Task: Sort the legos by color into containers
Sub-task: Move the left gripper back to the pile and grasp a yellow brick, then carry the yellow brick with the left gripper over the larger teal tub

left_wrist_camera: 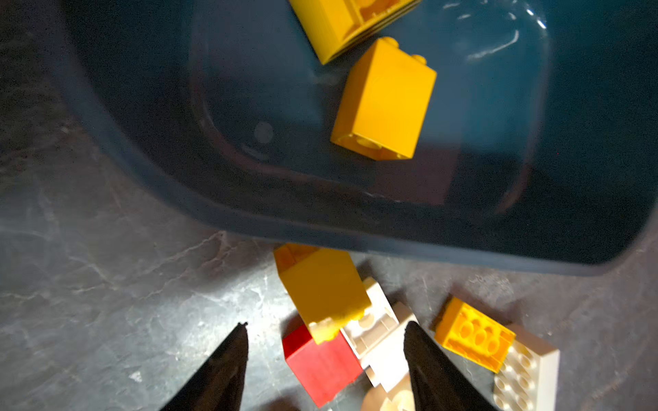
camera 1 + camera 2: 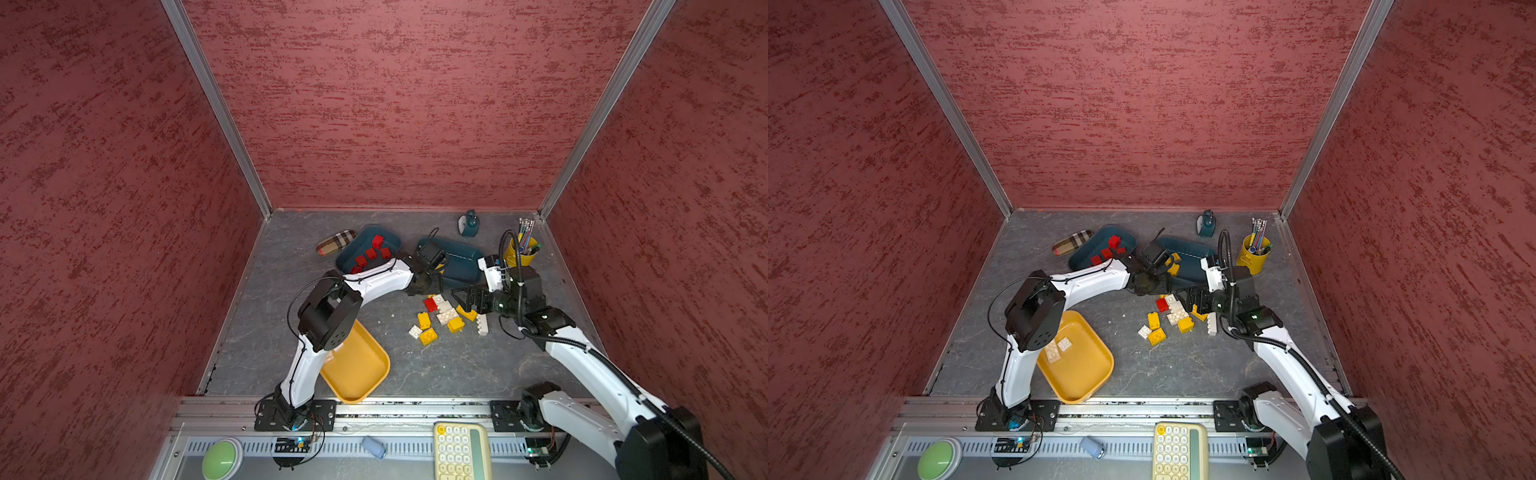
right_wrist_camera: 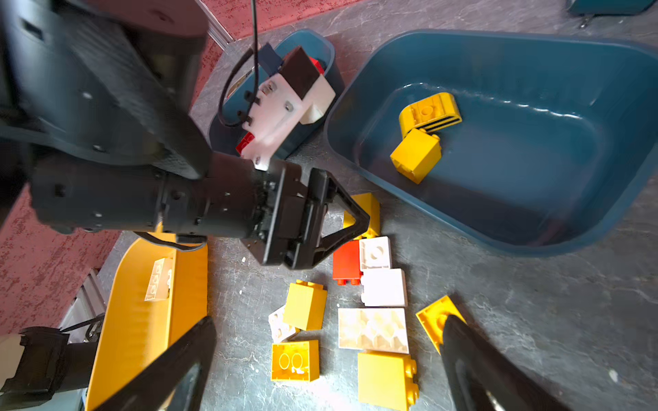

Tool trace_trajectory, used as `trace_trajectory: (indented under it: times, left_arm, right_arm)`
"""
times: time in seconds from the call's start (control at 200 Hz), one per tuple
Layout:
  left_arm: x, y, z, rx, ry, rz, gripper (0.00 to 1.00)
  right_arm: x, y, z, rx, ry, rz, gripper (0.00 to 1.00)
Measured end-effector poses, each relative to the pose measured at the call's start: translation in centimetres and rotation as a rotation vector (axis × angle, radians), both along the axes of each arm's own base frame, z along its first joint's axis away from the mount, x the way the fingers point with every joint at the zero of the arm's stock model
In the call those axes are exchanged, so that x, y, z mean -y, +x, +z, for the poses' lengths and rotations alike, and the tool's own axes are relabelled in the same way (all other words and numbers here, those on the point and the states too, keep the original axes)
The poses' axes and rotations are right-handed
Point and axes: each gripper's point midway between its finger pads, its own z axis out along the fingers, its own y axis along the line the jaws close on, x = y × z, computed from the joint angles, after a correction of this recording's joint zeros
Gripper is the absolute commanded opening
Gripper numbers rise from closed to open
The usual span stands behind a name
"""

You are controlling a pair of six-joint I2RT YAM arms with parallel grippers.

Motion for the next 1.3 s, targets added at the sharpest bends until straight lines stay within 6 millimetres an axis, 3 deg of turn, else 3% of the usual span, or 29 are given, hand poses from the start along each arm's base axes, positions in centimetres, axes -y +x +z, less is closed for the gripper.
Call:
trace_trajectory:
  times: [0.215, 0.506, 0.872, 1.097, 1.298]
  left_arm:
    - [0.0, 0.7, -1.6, 0.024, 0.048, 0.019, 0.68]
    - [0.8, 2.2, -1.8, 0.076, 0.079, 0.025, 0.62]
    - [-1.0, 1.7, -2.3, 0.089, 0.196, -0.012, 0.54]
    - [-1.9, 0.8, -3.4, 0.056, 0.232, -0.036, 0.43]
    - [-2.0, 0.8, -3.3, 0.044, 0.221, -0.052, 0.28]
  right_arm:
    - [0.1, -0.1, -0.2, 0.001, -0.015, 0.004, 0.99]
    - [0.2, -0.2, -0.8, -0.013, -0.032, 0.009, 0.99]
    - [0.2, -0.2, -0.9, -0.016, -0.034, 0.011, 0.99]
    - [0.2, -0.2, -0.9, -0.017, -0.034, 0.01, 0.99]
    - [0.2, -0.2, -0.9, -0.016, -0.034, 0.01, 0.99]
